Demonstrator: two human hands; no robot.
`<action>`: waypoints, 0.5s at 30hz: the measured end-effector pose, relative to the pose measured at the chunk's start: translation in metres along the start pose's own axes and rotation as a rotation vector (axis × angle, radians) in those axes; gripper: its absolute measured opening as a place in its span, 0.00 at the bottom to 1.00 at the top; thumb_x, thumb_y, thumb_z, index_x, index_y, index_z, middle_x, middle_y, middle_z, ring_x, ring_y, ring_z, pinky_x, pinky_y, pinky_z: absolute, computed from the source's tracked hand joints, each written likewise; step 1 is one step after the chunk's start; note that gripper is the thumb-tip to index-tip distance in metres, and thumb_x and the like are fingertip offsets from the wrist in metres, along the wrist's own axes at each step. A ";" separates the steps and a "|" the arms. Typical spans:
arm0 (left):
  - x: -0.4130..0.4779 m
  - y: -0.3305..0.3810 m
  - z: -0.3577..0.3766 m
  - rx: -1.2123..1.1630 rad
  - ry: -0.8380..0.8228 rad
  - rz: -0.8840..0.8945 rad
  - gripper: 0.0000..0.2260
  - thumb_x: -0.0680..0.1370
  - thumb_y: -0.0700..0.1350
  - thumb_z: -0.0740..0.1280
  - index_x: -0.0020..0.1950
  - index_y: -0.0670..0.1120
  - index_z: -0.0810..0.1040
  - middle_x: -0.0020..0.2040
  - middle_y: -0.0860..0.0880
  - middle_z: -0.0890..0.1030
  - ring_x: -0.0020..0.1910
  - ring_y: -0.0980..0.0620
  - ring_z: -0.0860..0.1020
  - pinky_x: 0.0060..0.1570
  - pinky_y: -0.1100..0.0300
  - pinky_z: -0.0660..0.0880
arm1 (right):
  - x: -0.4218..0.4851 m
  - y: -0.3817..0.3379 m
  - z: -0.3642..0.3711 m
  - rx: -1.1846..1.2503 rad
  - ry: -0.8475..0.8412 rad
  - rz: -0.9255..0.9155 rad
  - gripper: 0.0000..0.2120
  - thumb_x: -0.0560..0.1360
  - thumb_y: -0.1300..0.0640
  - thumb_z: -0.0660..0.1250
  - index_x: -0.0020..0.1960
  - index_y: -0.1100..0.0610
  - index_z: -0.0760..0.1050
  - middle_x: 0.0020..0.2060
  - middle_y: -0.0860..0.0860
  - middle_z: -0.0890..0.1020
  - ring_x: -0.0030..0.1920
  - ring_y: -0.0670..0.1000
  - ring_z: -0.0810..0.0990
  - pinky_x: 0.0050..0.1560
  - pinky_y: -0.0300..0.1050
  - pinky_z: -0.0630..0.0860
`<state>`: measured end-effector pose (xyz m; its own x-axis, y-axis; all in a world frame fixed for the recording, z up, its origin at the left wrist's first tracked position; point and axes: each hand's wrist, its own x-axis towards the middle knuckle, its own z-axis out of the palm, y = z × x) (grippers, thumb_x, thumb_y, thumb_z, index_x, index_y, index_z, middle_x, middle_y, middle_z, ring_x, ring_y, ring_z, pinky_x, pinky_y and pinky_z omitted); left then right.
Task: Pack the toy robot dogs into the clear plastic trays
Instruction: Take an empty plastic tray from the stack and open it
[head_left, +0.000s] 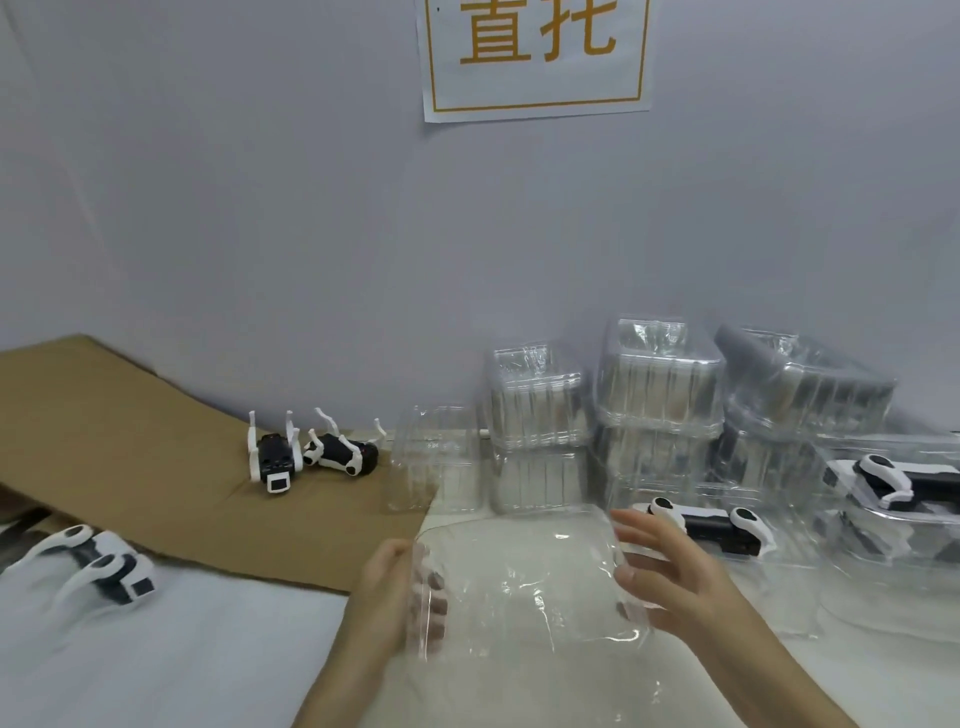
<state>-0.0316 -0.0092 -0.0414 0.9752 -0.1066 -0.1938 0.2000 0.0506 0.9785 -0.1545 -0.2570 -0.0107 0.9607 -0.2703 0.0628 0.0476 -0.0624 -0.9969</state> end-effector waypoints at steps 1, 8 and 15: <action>0.002 0.000 -0.004 0.082 0.018 0.055 0.05 0.82 0.43 0.65 0.53 0.42 0.77 0.40 0.45 0.83 0.31 0.43 0.81 0.32 0.50 0.79 | 0.000 0.000 -0.001 -0.025 0.006 -0.001 0.27 0.66 0.54 0.81 0.63 0.46 0.78 0.61 0.45 0.80 0.57 0.42 0.82 0.44 0.42 0.82; 0.057 0.028 -0.018 0.394 0.252 0.292 0.06 0.79 0.38 0.68 0.53 0.48 0.78 0.47 0.46 0.83 0.38 0.46 0.83 0.37 0.48 0.79 | -0.001 0.000 0.001 -0.293 0.095 -0.052 0.18 0.73 0.58 0.75 0.58 0.42 0.79 0.55 0.40 0.83 0.53 0.38 0.82 0.53 0.41 0.78; 0.135 0.066 -0.041 0.087 0.375 0.142 0.21 0.79 0.35 0.69 0.71 0.37 0.72 0.57 0.40 0.80 0.41 0.46 0.80 0.42 0.55 0.77 | -0.002 -0.009 0.002 -0.369 0.370 -0.263 0.13 0.72 0.68 0.75 0.41 0.49 0.84 0.32 0.41 0.83 0.37 0.44 0.82 0.37 0.31 0.73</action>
<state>0.1168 0.0202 -0.0059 0.9627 0.2654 -0.0533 0.0682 -0.0470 0.9966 -0.1560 -0.2543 -0.0014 0.7672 -0.5138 0.3840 0.1090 -0.4855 -0.8674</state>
